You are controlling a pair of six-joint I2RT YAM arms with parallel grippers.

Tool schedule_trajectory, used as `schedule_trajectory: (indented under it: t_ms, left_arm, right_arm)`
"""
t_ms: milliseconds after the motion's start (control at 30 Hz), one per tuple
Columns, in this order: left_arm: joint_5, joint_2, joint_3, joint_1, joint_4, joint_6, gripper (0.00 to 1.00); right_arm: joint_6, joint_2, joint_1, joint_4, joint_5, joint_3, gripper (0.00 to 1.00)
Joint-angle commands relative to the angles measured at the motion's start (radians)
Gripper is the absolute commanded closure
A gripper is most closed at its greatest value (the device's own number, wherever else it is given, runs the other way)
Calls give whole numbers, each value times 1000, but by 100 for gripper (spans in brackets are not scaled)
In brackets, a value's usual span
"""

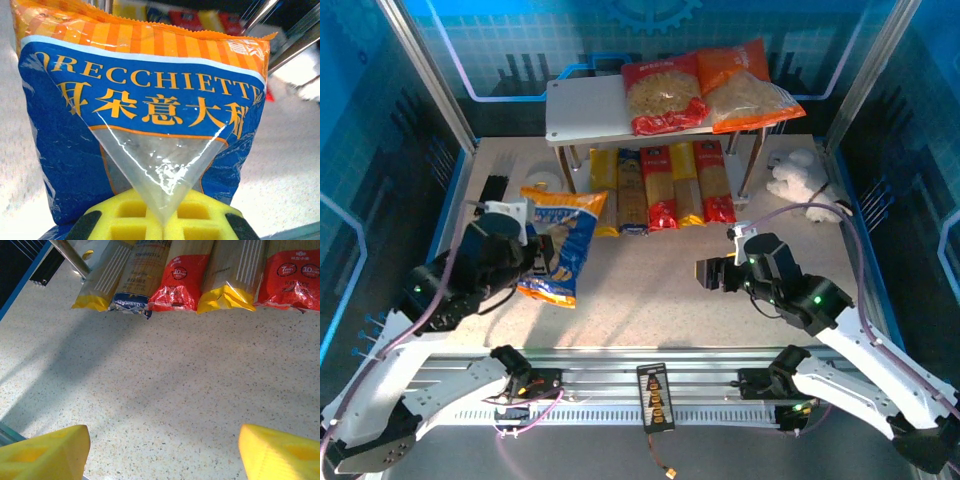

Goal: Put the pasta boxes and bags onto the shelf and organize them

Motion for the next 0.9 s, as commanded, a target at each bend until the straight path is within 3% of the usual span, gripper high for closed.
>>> schedule_trajectory:
  t_ms: [0, 533, 700, 867]
  left_arm:
    - [-56, 44, 152, -4, 123, 118, 100]
    - [-242, 394, 534, 26, 485, 357, 100]
    - [-259, 491, 633, 74, 546, 361, 100]
    - [-233, 565, 666, 147, 572, 277, 100]
  right_arm:
    - [1, 4, 7, 16, -8, 33, 21]
    - [-7, 61, 7, 39, -42, 43, 21]
    - [-10, 70, 7, 46, -41, 43, 21]
    - [-20, 83, 6, 50, -40, 44, 21]
